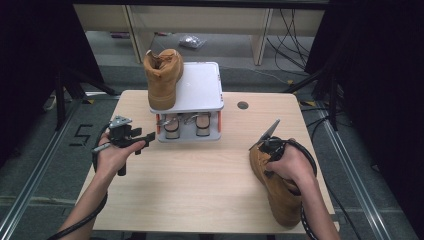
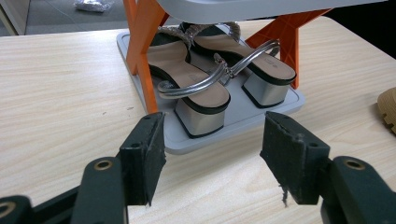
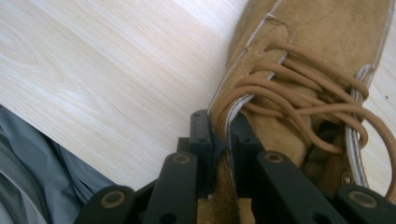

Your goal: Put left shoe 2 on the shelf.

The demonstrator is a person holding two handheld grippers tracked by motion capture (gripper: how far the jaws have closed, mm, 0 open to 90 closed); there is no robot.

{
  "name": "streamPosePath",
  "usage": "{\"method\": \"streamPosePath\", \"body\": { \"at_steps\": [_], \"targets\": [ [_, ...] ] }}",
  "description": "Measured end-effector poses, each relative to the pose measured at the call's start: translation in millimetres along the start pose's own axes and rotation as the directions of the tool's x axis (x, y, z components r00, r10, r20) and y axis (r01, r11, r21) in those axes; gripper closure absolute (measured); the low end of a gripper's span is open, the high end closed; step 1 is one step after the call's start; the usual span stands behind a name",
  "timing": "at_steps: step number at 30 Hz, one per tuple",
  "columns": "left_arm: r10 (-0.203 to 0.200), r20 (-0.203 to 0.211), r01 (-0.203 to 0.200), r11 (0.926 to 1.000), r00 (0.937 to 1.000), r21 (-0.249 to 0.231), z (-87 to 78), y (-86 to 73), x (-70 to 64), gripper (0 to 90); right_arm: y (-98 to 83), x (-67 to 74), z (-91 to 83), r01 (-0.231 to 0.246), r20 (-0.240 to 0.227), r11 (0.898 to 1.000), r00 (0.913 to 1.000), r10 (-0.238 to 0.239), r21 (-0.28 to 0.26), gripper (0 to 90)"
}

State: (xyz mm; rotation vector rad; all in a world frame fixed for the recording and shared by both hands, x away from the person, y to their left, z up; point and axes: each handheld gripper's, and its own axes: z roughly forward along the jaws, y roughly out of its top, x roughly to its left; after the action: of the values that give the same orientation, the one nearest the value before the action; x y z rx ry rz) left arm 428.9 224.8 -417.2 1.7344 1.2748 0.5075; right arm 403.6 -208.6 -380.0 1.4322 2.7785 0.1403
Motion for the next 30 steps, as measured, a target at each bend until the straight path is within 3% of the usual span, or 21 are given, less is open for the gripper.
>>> {"method": "streamPosePath", "body": {
  "at_steps": [7, 8, 9, 11, 13, 14, 15, 16, 18, 22, 24, 26, 28, 30],
  "targets": [
    [0.0, 0.005, 0.0, 1.0, 1.0, -0.003, 1.2, 0.1, 0.1, 38.9, 3.6, 7.2, 1.7, 0.057, -0.015, 0.998, 0.9982, -0.058, -0.012, 82.9],
    [0.0, 0.007, 0.0, 1.0, 1.0, -0.005, 1.6, -0.1, -0.1, 38.9, 4.3, 9.9, 1.3, 0.042, -0.021, 0.999, 0.9989, -0.042, -0.001, 82.9],
    [-0.001, 0.008, 0.001, 1.0, 1.0, -0.006, 1.7, -0.2, -0.5, 38.9, 4.7, 10.1, 1.4, 0.071, -0.019, 0.997, 0.9973, -0.071, -0.005, 82.9],
    [0.002, 0.009, -0.002, 1.0, 1.0, -0.001, 1.8, -0.2, -0.8, 38.9, 5.3, 14.1, 1.2, 0.064, -0.026, 0.998, 0.9976, -0.064, -0.001, 82.9],
    [0.01, 0.002, -0.01, 0.9999, 0.9999, 0.01, 1.6, -0.2, -0.7, 38.8, 6.2, 16.4, 1.6, 0.093, -0.02, 0.996, 0.9955, -0.093, 0.0, 82.9],
    [0.006, 0.005, -0.006, 1.0, 1.0, 0.005, 2.3, -0.3, -1.0, 38.9, 6.5, 18.5, 0.9, 0.08, -0.016, 0.997, 0.9967, -0.079, 0.007, 82.9],
    [0.005, 0.006, -0.005, 1.0, 1.0, 0.004, 2.6, -0.3, -1.1, 38.8, 7.2, 17.8, 2.1, 0.11, -0.022, 0.994, 0.9937, -0.11, -0.001, 82.8],
    [0.005, 0.007, -0.005, 1.0, 1.0, 0.004, 2.8, -0.3, -1.3, 38.8, 7.1, 21.4, 1.3, 0.072, -0.03, 0.997, 0.997, -0.071, 0.016, 82.8],
    [0.004, 0.008, -0.004, 1.0, 1.0, 0.002, 3.2, -0.4, -1.3, 38.8, 6.5, 20.9, 1.7, 0.094, -0.029, 0.996, 0.9951, -0.094, 0.009, 82.8],
    [0.002, 0.01, -0.002, 1.0, 0.9999, 0.0, 3.4, 0.0, -1.5, 38.8, 5.6, 22.6, 0.6, 0.071, -0.034, 0.997, 0.9969, -0.07, 0.01, 79.5],
    [0.003, 0.011, -0.003, 1.0, 0.9999, -0.001, 3.0, 0.0, -1.7, 38.8, 3.7, 19.3, -2.9, 0.081, -0.035, 0.997, 0.9961, -0.081, -0.011, 75.3],
    [0.005, 0.007, -0.005, 1.0, 1.0, 0.004, 2.6, 0.0, -1.6, 38.8, 0.3, 18.8, -12.4, 0.056, -0.042, 0.997, 0.9974, -0.059, -0.059, 69.9],
    [0.003, 0.008, -0.003, 1.0, 1.0, 0.004, 2.7, -0.4, -1.6, 38.8, -3.5, 15.2, -23.9, 0.047, -0.045, 0.992, 0.9976, -0.053, -0.12, 66.5],
    [-0.001, 0.011, 0.001, 1.0, 0.9999, -0.002, 3.0, -1.0, -2.2, 38.7, -7.6, 9.4, -36.4, 0.032, -0.02, 0.981, 0.9991, -0.037, -0.189, 63.5]
  ]
}}
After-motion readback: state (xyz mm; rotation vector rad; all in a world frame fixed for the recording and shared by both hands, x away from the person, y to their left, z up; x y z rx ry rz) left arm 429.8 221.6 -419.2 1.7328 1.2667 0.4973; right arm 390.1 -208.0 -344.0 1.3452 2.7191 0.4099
